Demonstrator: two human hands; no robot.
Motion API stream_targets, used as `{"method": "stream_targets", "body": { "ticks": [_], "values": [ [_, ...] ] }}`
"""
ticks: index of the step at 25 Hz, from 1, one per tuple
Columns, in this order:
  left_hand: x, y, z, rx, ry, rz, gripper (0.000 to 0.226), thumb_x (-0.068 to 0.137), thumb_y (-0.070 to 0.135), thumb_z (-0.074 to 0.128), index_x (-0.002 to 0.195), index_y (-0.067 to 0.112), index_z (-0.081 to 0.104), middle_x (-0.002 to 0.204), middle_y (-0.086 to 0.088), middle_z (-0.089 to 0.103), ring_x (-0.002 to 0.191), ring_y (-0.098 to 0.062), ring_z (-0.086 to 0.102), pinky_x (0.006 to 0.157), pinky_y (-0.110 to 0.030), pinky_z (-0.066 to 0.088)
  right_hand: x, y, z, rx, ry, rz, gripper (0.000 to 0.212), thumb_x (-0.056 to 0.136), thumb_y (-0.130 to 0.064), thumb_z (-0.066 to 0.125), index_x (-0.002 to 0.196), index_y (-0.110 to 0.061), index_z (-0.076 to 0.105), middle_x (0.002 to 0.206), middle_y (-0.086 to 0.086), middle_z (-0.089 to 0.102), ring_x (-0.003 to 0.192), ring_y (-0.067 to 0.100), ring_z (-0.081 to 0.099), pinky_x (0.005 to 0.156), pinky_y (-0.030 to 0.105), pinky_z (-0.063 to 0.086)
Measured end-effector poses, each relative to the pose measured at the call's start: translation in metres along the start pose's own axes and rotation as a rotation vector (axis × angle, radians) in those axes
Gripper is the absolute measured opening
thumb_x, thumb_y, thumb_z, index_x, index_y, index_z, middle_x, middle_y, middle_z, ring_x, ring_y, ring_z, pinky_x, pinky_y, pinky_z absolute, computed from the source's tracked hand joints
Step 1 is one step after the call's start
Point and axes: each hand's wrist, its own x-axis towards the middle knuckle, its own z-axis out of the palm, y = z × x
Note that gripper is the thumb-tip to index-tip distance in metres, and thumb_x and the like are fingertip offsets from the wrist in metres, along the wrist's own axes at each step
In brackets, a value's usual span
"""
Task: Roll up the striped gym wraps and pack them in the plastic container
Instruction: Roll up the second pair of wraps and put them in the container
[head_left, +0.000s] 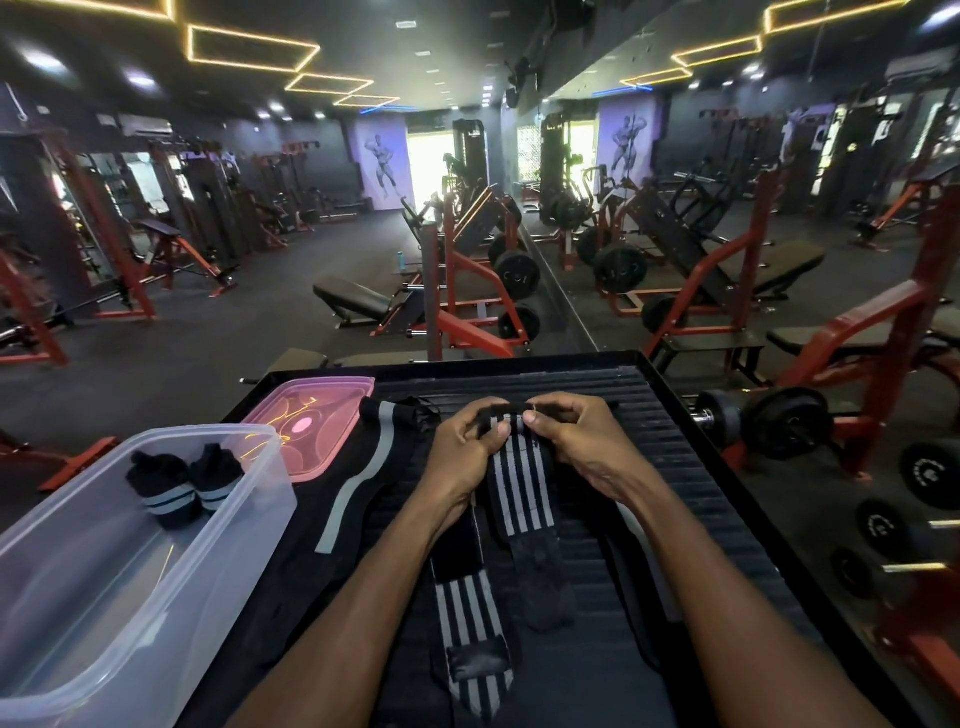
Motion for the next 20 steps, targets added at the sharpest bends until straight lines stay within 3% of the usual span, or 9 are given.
{"method": "stream_targets", "body": {
  "ticks": [2, 5, 9, 11, 13, 16, 18, 20],
  "values": [
    [0.000, 0.003, 0.000, -0.069, -0.003, -0.053, 0.022, 0.088, 0.003, 0.070, 0.108, 0.014, 0.072, 0.102, -0.012, 0.077, 0.100, -0.027, 0.073, 0.096, -0.043, 0.055, 0.000, 0.000, 0.001, 0.008, 0.035, -0.060, 0.018, 0.085, 0.000, 0.074, 0.096, -0.014, 0.076, 0.097, 0.007, 0.076, 0.093, 0.021, 0.072, 0.075, 0.025, 0.057],
    [0.001, 0.006, -0.002, -0.089, -0.015, -0.139, 0.028, 0.090, 0.020, 0.072, 0.111, 0.003, 0.070, 0.102, -0.017, 0.076, 0.099, -0.032, 0.073, 0.095, -0.046, 0.056, 0.001, -0.001, 0.000, 0.020, 0.036, -0.081, 0.029, 0.080, 0.008, 0.075, 0.098, -0.015, 0.078, 0.105, 0.010, 0.076, 0.103, 0.027, 0.072, 0.092, 0.039, 0.058],
    [0.002, 0.009, 0.000, -0.010, -0.009, -0.098, 0.015, 0.091, 0.014, 0.070, 0.105, 0.010, 0.074, 0.097, -0.012, 0.078, 0.095, -0.029, 0.074, 0.091, -0.043, 0.058, 0.001, -0.002, 0.002, 0.033, 0.039, -0.053, 0.035, 0.078, 0.014, 0.072, 0.099, -0.013, 0.077, 0.107, 0.015, 0.075, 0.105, 0.033, 0.071, 0.096, 0.045, 0.057],
    [0.002, 0.011, -0.001, 0.022, -0.014, -0.063, 0.016, 0.090, 0.008, 0.069, 0.104, 0.016, 0.074, 0.096, -0.008, 0.078, 0.095, -0.025, 0.074, 0.089, -0.038, 0.058, 0.002, -0.004, 0.000, 0.093, 0.024, 0.011, 0.029, 0.081, 0.010, 0.072, 0.101, -0.011, 0.075, 0.107, 0.020, 0.074, 0.093, 0.033, 0.073, 0.090, 0.045, 0.058],
    [0.002, 0.009, -0.005, 0.032, -0.027, -0.035, 0.024, 0.089, 0.001, 0.067, 0.108, 0.015, 0.073, 0.099, -0.007, 0.078, 0.097, -0.021, 0.074, 0.089, -0.033, 0.057, 0.001, -0.005, 0.000, 0.133, -0.011, 0.089, 0.016, 0.088, -0.004, 0.072, 0.104, -0.008, 0.074, 0.098, 0.014, 0.073, 0.074, 0.020, 0.071, 0.075, 0.040, 0.055],
    [-0.004, 0.007, -0.011, 0.013, -0.029, -0.021, 0.030, 0.088, -0.006, 0.067, 0.113, 0.011, 0.071, 0.099, -0.006, 0.076, 0.093, -0.014, 0.072, 0.086, -0.026, 0.058, 0.001, -0.001, 0.003, 0.047, -0.024, 0.048, 0.010, 0.089, -0.009, 0.074, 0.098, -0.011, 0.077, 0.093, 0.008, 0.073, 0.084, 0.019, 0.068, 0.069, 0.030, 0.050],
    [-0.005, 0.006, -0.014, -0.084, -0.033, -0.083, 0.026, 0.088, 0.004, 0.071, 0.113, 0.009, 0.070, 0.103, -0.011, 0.075, 0.096, -0.021, 0.073, 0.086, -0.033, 0.058, 0.001, 0.000, 0.008, 0.032, -0.015, -0.002, 0.018, 0.086, -0.001, 0.074, 0.092, -0.018, 0.078, 0.092, 0.006, 0.074, 0.089, 0.019, 0.069, 0.070, 0.024, 0.052],
    [-0.003, 0.004, -0.018, -0.108, -0.034, -0.131, 0.025, 0.089, 0.020, 0.072, 0.111, 0.007, 0.071, 0.106, -0.015, 0.075, 0.101, -0.028, 0.072, 0.092, -0.042, 0.056, 0.002, 0.000, 0.011, 0.039, -0.010, -0.021, 0.029, 0.081, 0.005, 0.076, 0.086, -0.023, 0.080, 0.095, 0.006, 0.074, 0.096, 0.023, 0.070, 0.084, 0.032, 0.056]
  ]
}}
